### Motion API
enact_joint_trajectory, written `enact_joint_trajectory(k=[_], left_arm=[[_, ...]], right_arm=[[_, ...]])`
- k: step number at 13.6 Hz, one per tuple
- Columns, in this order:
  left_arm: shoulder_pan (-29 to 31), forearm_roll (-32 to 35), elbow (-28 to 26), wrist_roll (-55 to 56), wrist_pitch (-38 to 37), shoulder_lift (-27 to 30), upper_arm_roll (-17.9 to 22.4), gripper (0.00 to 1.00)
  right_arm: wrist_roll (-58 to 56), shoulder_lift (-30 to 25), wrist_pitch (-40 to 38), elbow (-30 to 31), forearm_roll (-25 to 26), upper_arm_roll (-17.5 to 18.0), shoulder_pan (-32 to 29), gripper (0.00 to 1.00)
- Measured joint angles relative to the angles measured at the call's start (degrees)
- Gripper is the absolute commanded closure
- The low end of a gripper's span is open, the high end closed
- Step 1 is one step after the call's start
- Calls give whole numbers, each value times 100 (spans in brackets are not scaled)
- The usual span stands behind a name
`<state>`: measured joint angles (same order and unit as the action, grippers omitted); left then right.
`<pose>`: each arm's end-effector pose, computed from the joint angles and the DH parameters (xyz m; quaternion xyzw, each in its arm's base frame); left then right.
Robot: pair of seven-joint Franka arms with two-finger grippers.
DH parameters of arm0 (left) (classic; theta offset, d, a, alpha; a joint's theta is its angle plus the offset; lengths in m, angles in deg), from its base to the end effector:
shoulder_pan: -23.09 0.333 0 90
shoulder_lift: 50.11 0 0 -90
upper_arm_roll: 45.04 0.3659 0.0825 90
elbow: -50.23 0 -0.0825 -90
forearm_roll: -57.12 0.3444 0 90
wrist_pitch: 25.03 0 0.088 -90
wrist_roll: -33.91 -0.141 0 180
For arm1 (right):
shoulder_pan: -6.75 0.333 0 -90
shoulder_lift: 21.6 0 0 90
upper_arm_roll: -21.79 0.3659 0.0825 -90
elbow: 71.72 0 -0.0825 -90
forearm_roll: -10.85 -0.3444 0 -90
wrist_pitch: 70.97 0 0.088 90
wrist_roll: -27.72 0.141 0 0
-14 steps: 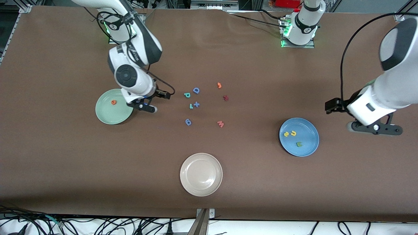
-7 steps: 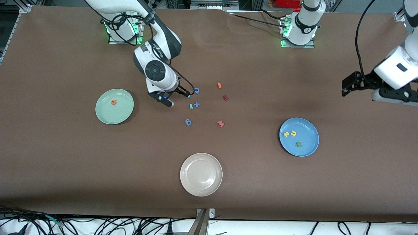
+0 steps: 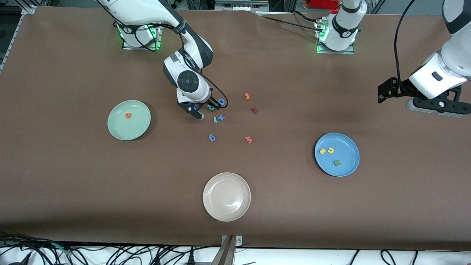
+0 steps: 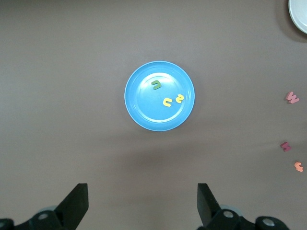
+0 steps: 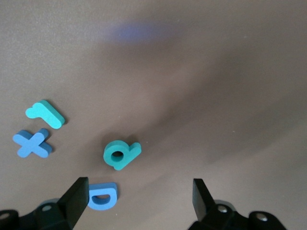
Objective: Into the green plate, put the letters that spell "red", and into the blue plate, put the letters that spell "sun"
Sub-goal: 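Return the left gripper to rest while the right gripper reaches teal letters, then grasp a teal letter with the right gripper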
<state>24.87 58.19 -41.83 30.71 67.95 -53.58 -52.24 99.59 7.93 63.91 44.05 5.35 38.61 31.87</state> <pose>0.5348 -0.0460 0.5976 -0.9969 0.0758 0.0219 0.0059 0.4330 0.3851 0.2323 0.9439 -0.3026 -0.1317 0.0121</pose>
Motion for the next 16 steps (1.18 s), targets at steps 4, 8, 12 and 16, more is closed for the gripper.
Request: enact_joint_trajectory(k=[4,8,12,16], left_arm=[[0,0,0,-6,-14,-1,11,0],[2,0,0,-7,-20,-1,43,0],[9,0,1,-7,-20,-1,49,0],[24,0,1,-7,-20,-1,63,0]], right_arm=[[0,104,142,0,28,-6,25,10],[0,161,153,0,252,-56,25,16],[0,253,268,-1,319,-106,24,16],[23,253,353,-2,318,-107,24,16]])
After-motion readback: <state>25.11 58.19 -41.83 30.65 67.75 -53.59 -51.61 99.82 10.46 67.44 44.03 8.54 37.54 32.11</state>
